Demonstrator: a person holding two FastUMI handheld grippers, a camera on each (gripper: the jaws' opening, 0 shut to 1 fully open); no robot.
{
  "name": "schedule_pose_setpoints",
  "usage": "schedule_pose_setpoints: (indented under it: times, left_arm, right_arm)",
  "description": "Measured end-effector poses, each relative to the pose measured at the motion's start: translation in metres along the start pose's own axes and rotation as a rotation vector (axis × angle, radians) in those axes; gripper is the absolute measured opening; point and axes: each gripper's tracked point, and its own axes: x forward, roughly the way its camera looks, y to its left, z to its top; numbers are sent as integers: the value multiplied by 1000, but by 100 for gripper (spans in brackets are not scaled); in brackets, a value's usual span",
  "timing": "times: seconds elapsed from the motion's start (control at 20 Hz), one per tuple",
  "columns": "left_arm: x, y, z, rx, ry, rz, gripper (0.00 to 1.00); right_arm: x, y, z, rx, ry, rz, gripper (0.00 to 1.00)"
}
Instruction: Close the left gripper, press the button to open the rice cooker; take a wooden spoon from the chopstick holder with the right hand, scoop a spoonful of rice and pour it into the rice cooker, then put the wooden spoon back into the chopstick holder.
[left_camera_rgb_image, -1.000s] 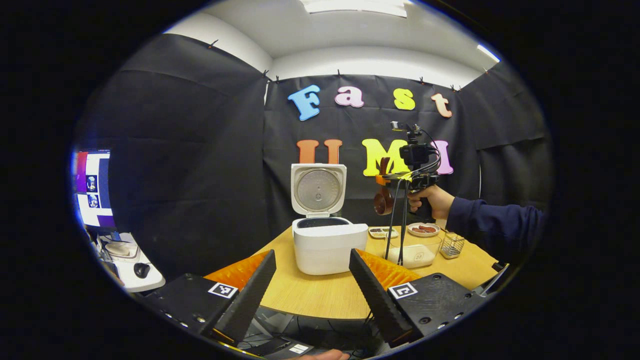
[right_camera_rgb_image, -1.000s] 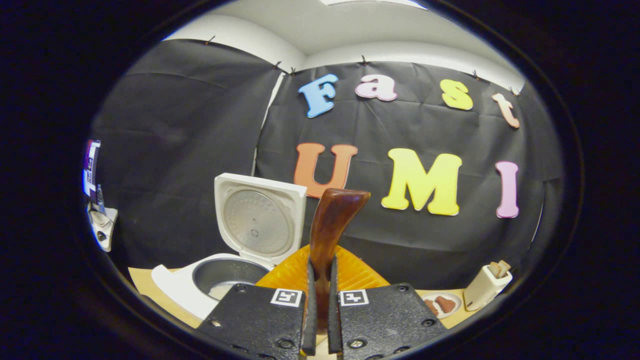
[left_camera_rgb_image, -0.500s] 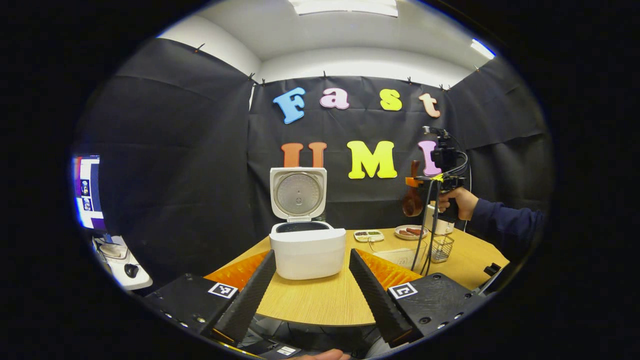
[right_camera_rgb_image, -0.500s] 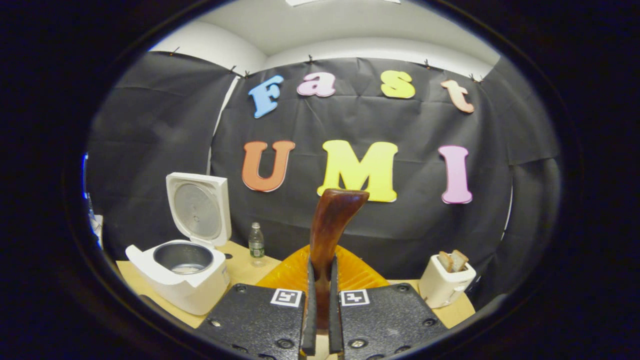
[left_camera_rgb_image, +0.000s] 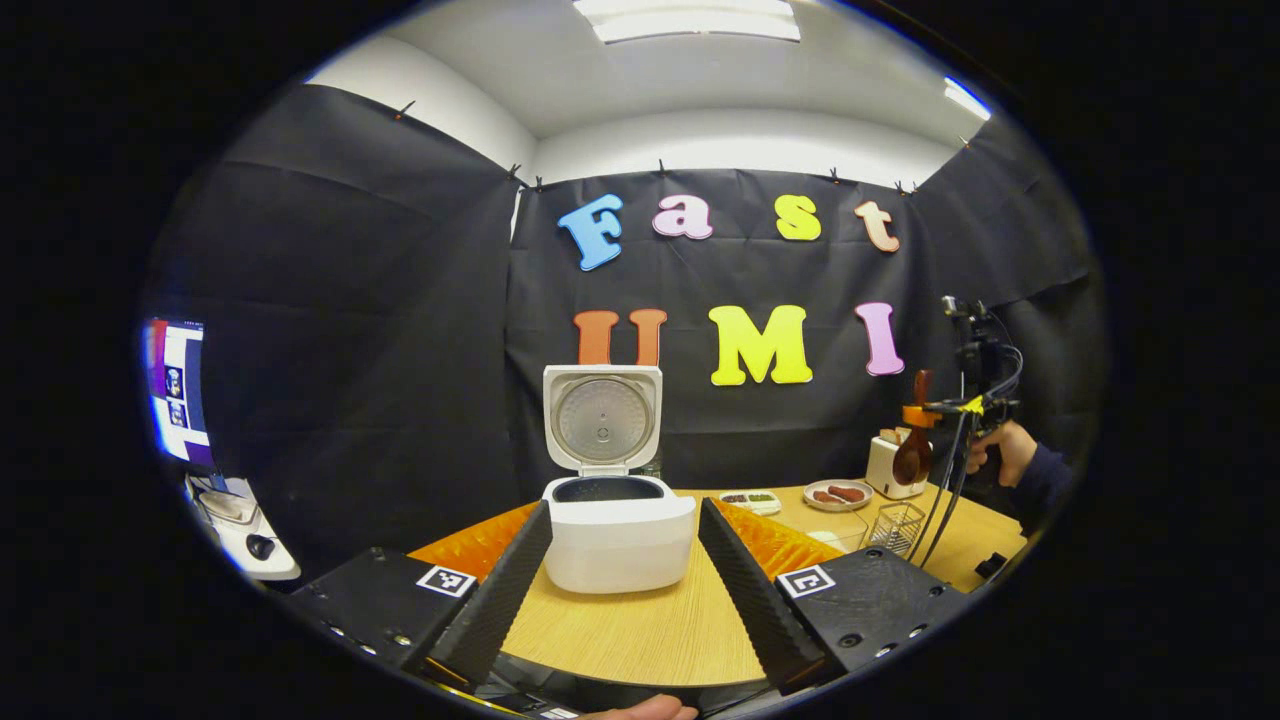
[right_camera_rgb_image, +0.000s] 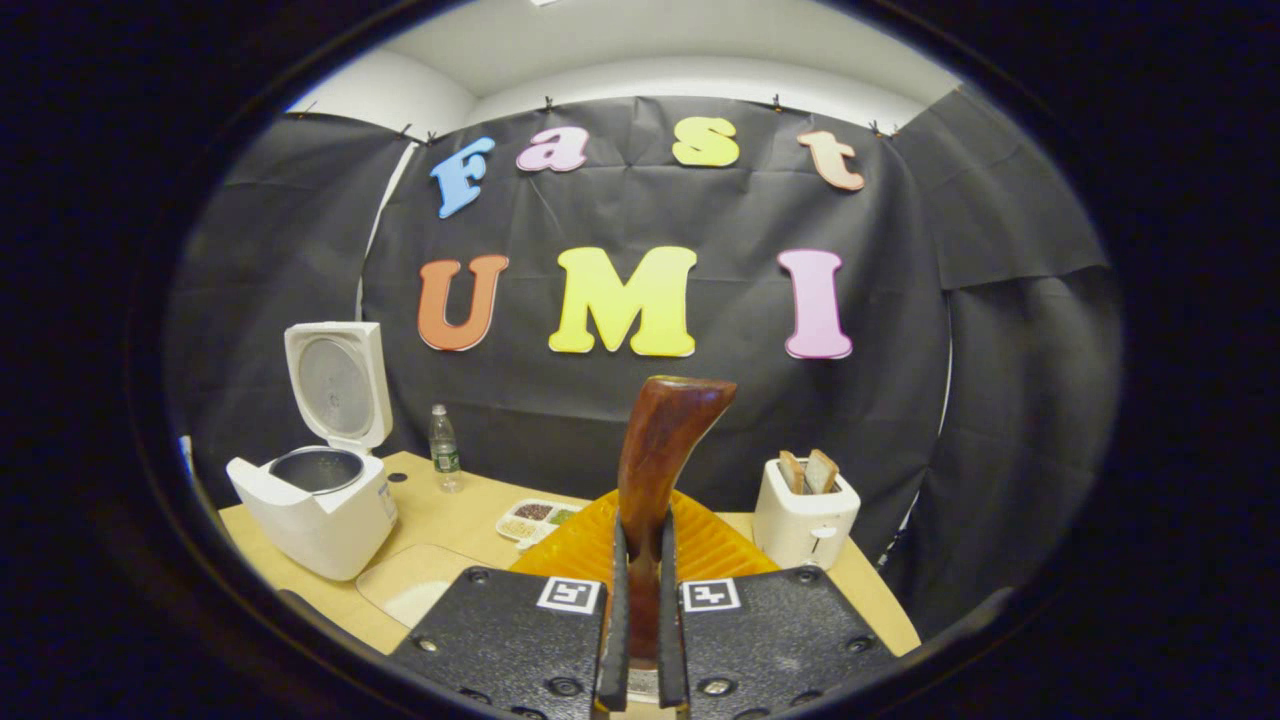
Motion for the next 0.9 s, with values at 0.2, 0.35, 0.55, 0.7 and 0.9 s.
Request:
schedule_pose_setpoints:
  times: [0.2, 0.35, 0.55, 0.7, 0.9]
  left_arm:
    - [26, -6, -2, -15, 24, -3, 94]
    - [50, -3, 3, 7, 3, 13, 94]
    - [93, -20, 1, -26, 38, -35, 94]
    - [124, -16, -1, -34, 94, -29, 94]
    - [146, -16, 18, -53, 67, -26, 94]
  right_arm:
    - [0, -24, -40, 90, 28, -25, 17]
    - [10, -34, -67, 163, 41, -23, 18]
    - [24, -44, -89, 250, 58, -14, 20]
    - [33, -58, -83, 226, 28, -56, 54]
    - [14, -85, -59, 115, -33, -183, 93]
